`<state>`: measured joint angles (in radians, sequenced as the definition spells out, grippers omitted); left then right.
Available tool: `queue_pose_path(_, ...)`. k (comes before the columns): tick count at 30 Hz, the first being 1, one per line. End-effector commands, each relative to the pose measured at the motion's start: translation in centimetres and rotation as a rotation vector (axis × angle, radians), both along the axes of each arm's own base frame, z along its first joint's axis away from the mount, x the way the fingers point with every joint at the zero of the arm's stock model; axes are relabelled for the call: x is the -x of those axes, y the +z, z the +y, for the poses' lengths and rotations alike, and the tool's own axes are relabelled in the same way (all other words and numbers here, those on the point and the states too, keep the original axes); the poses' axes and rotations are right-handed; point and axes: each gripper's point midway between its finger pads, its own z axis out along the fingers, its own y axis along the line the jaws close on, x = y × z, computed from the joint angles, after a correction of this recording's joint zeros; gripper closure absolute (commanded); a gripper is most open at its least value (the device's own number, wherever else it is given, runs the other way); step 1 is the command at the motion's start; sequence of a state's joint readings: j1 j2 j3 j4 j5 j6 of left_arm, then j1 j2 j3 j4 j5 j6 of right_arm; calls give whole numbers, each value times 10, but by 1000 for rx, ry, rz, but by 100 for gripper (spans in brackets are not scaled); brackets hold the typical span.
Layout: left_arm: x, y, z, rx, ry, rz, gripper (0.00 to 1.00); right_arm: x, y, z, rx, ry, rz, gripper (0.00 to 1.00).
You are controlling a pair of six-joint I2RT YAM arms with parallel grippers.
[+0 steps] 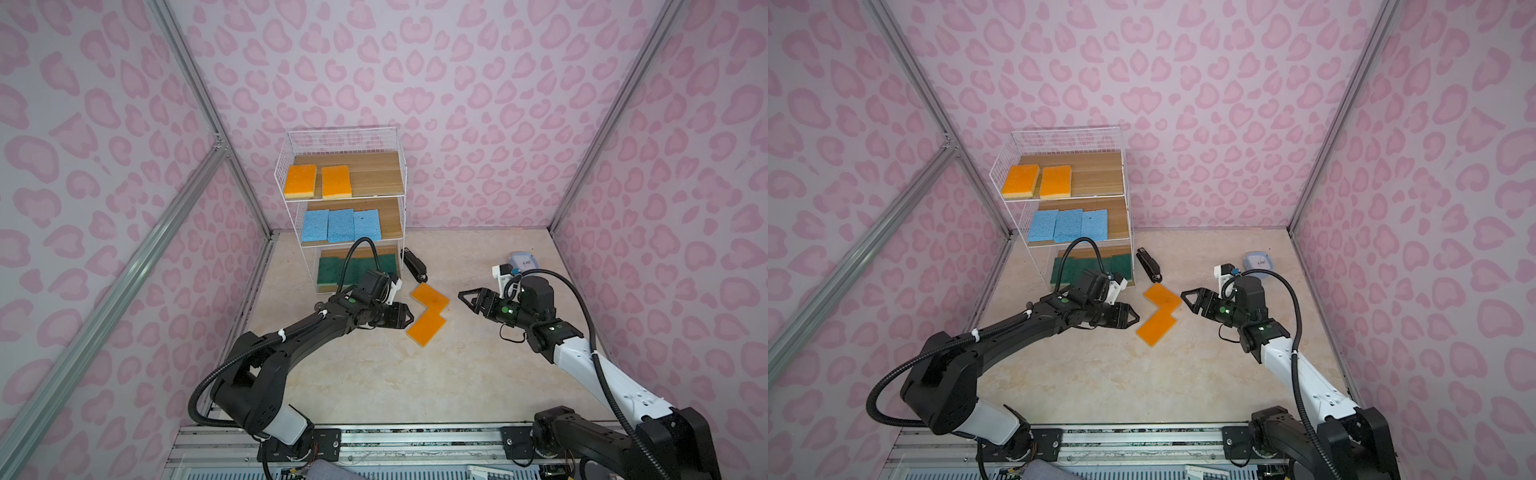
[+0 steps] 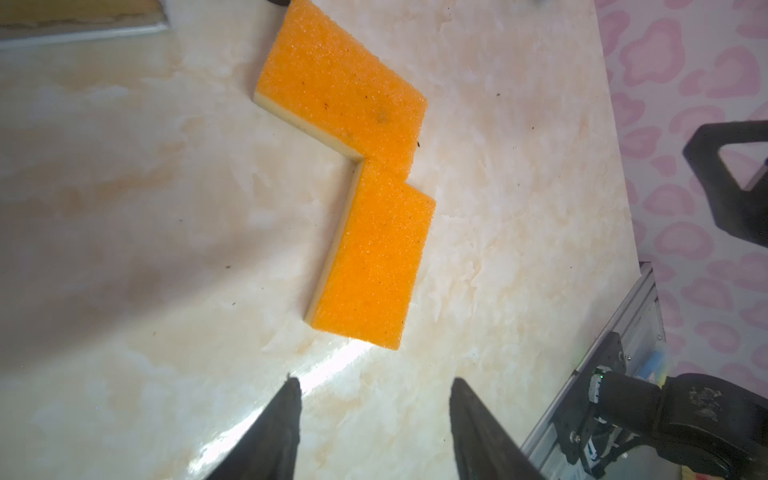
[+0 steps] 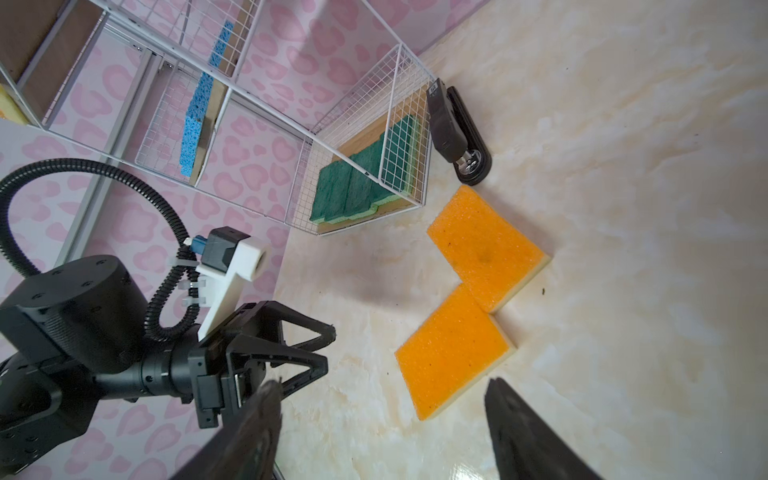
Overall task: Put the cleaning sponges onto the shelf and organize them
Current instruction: 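Lower the left gripper onto the floor orange sponge nearest the shelf, then grasp and lift the orange sponge with the left gripper toward the right gripper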
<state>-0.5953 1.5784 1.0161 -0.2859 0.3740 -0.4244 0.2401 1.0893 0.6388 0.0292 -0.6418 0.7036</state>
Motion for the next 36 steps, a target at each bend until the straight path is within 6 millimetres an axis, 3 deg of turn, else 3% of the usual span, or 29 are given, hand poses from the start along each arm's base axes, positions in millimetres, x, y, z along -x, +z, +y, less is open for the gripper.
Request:
queue_pose_path(1,-14,-8,-11,-11,-41,-50,41,3,-8,-9,25,-41,13,22)
queue_pose_path(8,-20,-55,-33,-123,-83,-16,42,6,-5,-18,28,-64,-6,22)
queue_pose_path(15,-24,-78,-41,-206,-96,-16,45,7,-6,-25,26,-71,-5,21)
queue_pose_path(20,-26,-86,-48,-227,-110,-7,62,7,-9,-26,21,-74,-3,21)
queue_pose_path(24,-27,-88,-48,-228,-95,5,84,7,-7,-26,14,-74,-5,21)
queue_pose_path(26,-25,-83,-49,-212,-83,5,96,7,-6,-26,9,-76,-6,21)
queue_pose_path(30,-22,-49,-49,-130,-34,-21,96,7,1,-23,-6,-59,-12,21)
queue_pose_path(36,-10,42,-37,83,128,-82,96,13,15,-6,-21,0,-41,21)
